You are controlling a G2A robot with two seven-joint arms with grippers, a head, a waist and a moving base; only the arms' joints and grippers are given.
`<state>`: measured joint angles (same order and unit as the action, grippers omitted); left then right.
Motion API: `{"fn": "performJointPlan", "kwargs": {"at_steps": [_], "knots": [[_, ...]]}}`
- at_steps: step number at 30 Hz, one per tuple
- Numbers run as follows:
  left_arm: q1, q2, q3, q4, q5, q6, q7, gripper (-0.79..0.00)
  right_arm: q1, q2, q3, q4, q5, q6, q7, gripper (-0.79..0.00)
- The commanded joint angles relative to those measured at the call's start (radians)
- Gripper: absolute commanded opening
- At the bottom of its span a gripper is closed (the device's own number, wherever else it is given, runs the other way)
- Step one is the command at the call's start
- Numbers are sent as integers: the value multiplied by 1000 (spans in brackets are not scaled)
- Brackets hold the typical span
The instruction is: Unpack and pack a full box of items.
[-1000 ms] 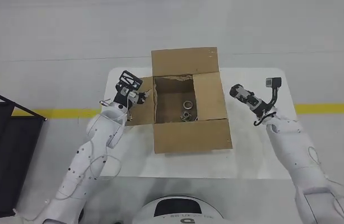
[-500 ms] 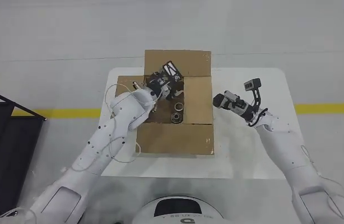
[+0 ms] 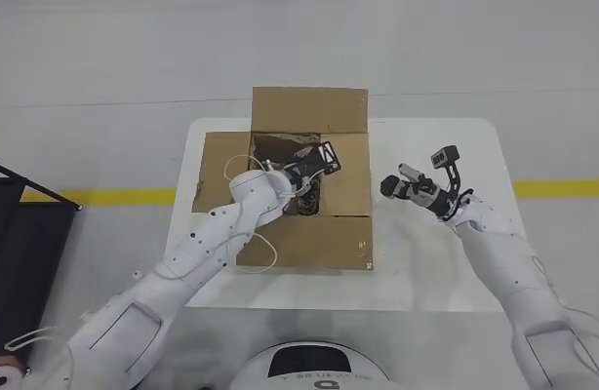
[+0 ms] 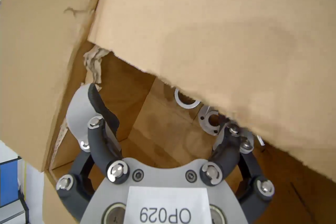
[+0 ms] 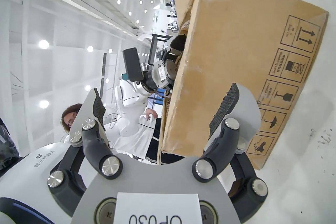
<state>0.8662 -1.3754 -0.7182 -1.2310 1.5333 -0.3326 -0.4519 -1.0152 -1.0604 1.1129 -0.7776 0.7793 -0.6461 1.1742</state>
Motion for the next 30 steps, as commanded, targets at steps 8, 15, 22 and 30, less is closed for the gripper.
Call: {"fn": "performJointPlan", "kwargs": {"at_steps": [8, 15, 22, 30], "knots": [[-48, -68, 35, 116, -163, 88, 197, 0, 40, -14, -29, 31, 8, 25, 25, 0], [-74, -85, -1, 118, -205, 101, 428, 0, 43, -18, -30, 13, 48, 58, 58, 0], [-147, -133, 71, 195, -191, 81, 382, 0, 2, -13, 30, -59, 138, 87, 87, 0], [-226, -217, 163, 329, -233, 64, 393, 0, -250, 56, 324, -188, 143, -115, -115, 0]]}}
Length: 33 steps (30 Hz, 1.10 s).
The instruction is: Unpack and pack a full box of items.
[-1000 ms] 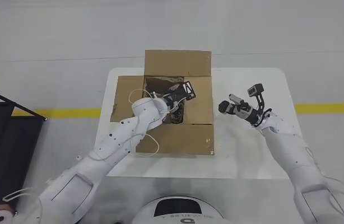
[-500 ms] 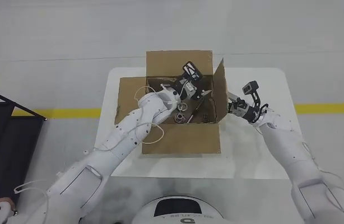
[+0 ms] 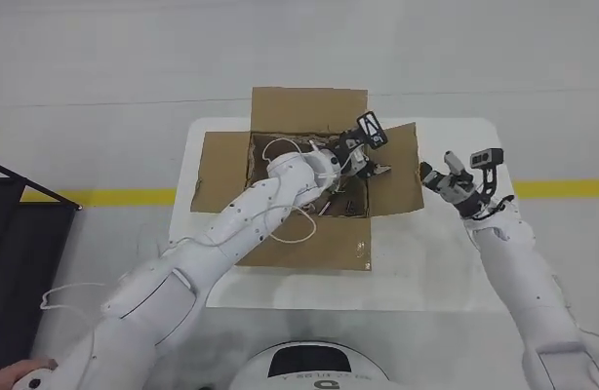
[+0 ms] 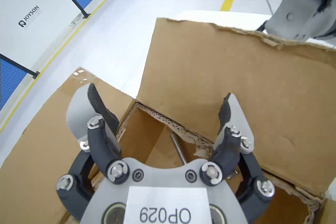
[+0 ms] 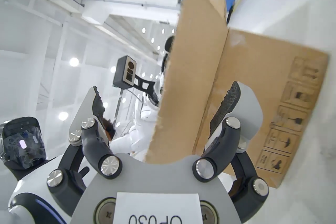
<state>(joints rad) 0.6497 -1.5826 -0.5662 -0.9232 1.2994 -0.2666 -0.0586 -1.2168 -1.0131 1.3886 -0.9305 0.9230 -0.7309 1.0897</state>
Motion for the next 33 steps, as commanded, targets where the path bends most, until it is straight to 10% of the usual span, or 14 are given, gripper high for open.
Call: {"fn": "performJointPlan", "kwargs": {"at_steps": [1, 7, 15, 21, 27, 33], "knots": [[-20, -21, 22, 41, 2, -1, -1, 0, -94, 16, 88, -74, -2, -64, -64, 0], [-66, -85, 71, 142, 3, 22, 26, 0, -280, 44, 194, -332, -51, -185, -185, 0], [-106, -101, -24, 123, -42, 146, 230, 0, -172, 68, 127, -376, -46, -97, -97, 0], [-1, -7, -210, -23, 50, 246, 292, 0, -73, 82, 85, -401, -99, -19, -19, 0], [308, 115, -489, -398, 197, 254, 204, 0, 82, 81, -42, -261, -137, 174, 174, 0], [605, 177, -709, -741, 293, 243, 130, 0, 220, 67, -183, -109, -267, 261, 261, 0]]}}
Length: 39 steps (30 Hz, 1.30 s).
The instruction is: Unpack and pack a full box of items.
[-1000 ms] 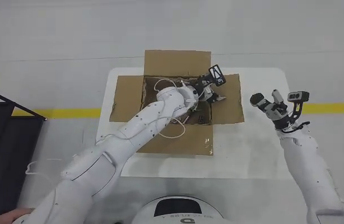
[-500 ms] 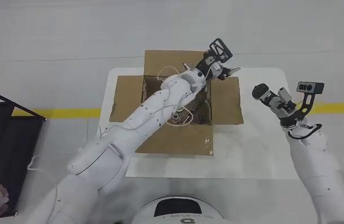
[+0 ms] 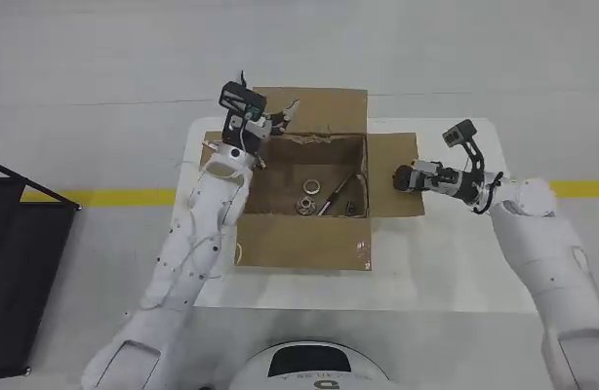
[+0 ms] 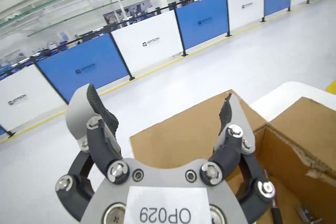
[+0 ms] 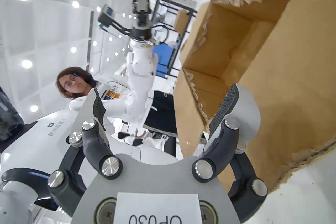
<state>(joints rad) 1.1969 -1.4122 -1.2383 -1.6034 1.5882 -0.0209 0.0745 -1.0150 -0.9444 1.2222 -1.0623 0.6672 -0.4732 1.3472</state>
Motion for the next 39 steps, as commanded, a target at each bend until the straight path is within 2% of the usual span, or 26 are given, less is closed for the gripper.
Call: {"fn": "performJointPlan", "kwargs": {"at_steps": [1, 4, 6, 14, 15, 19, 23, 26, 31, 39], "knots": [[96, 12, -68, -97, 11, -3, -9, 0, 39, -5, -38, 51, -40, 9, 9, 0], [183, 24, -136, -180, 15, -9, -27, 0, 99, -18, -98, 103, -94, -2, -2, 0], [217, 27, -153, -214, 19, 1, -43, 0, 116, -25, -114, 103, -74, -26, -26, 0], [217, 27, -153, -214, 19, 1, -43, 0, 117, -25, -113, 101, -82, -27, -41, 0], [219, 27, -151, -215, 14, -1, -40, 0, 114, -26, -116, 78, -119, -29, -91, 0], [235, 28, -185, -180, -6, 51, -24, 0, 92, -19, -87, -82, -146, -91, -109, 0], [258, 42, -299, -116, 31, 77, -75, 0, 97, -11, -88, -247, -321, 39, -197, 0], [278, 50, -359, -72, 1, 46, -80, 0, 108, -18, -126, -343, -431, 162, -279, 0], [285, 53, -359, -17, 9, 18, -64, 0, 174, -47, -229, -359, -535, 317, -355, 0], [280, 51, -351, -4, -6, 27, -59, 0, 178, -49, -244, -364, -559, 333, -358, 0]]}}
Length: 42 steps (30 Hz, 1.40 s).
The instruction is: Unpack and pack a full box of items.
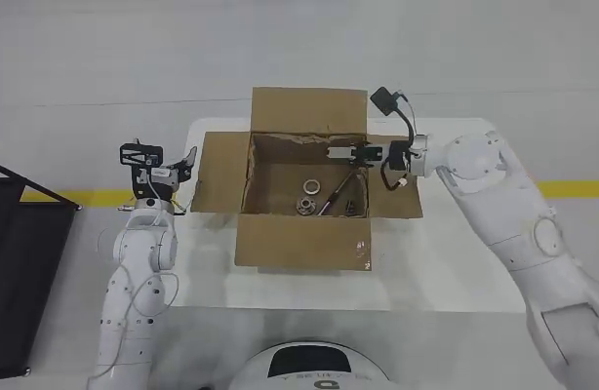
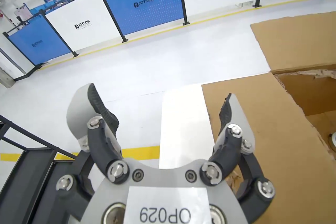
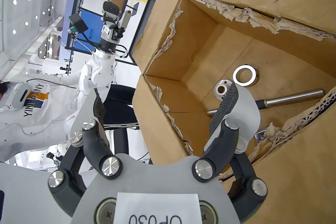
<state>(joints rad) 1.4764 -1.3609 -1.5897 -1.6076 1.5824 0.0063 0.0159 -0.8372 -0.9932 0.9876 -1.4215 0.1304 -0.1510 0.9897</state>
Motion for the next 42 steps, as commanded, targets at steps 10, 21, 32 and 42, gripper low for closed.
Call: {"fn": "performJointPlan", "kwargs": {"at_steps": [10, 21, 32, 42], "knots": [[0, 0, 0, 0, 0, 0, 0, 0, 316, -199, -497, 178, -385, 488, 22, -68], [0, 0, 0, 0, 0, 0, 0, 0, 425, -434, -735, 505, -519, 563, -11, -440], [0, 0, 0, 0, 0, 0, 0, 0, 440, -595, -755, 807, -487, 499, -44, -462], [0, 0, 0, 0, 0, 0, 0, 0, 440, -700, -769, 993, -519, 490, -47, -570]]}}
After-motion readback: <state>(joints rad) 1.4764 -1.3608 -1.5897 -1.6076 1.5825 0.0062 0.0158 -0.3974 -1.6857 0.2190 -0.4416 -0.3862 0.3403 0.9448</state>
